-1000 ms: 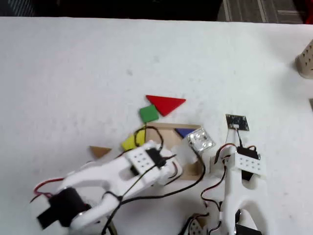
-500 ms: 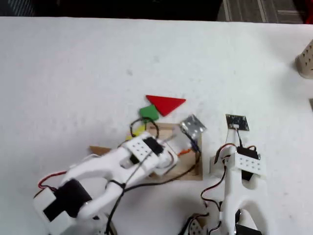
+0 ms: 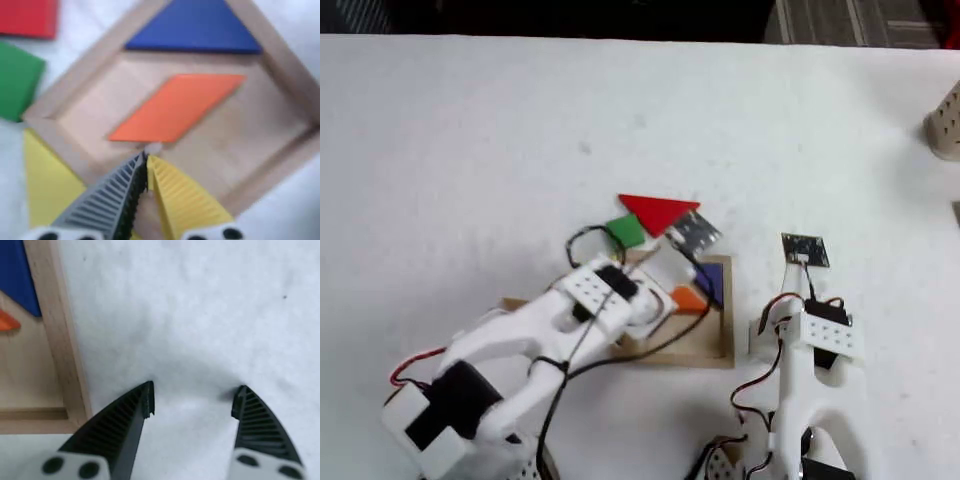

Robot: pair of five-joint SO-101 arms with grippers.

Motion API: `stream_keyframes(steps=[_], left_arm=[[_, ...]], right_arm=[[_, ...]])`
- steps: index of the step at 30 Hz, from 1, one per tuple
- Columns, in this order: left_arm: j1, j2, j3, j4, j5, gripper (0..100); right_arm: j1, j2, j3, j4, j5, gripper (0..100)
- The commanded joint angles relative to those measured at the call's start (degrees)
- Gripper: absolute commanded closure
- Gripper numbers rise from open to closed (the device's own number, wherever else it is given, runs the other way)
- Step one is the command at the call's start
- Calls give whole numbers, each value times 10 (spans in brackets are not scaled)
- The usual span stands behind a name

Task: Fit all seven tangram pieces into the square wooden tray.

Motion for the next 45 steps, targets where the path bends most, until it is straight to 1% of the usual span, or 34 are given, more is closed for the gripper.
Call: stream_keyframes(steps=[1,3,5,8,9,12,16,21,26,29,40,45], left_arm=[[75,-83,25,-1,5,977],[95,-119,62,-39,6,977],[97,-137,90,-84,17,977],[96,-105,86,-112,72,977],[96,-82,70,-109,84,977],[87,-2,13,-105,89,977],[61,65,-65,-59,91,977],[36,85,-88,-55,91,977],[-20,85,-86,-78,88,977],[-40,85,-86,-79,87,977],[-38,81,-84,-76,87,977],[-13,80,-87,-76,87,977]], right_arm=[[8,6,-2,-19,7,752],[8,6,-2,-19,7,753],[8,6,-2,-19,7,753],[8,6,-2,-19,7,753],[7,6,-2,-19,7,753],[7,6,-2,-19,7,753],[8,6,-2,-19,7,753],[8,6,-2,-19,7,753],[8,6,-2,-19,7,753],[8,6,-2,-19,7,753],[8,6,-2,-19,7,753],[8,6,-2,-19,7,753]])
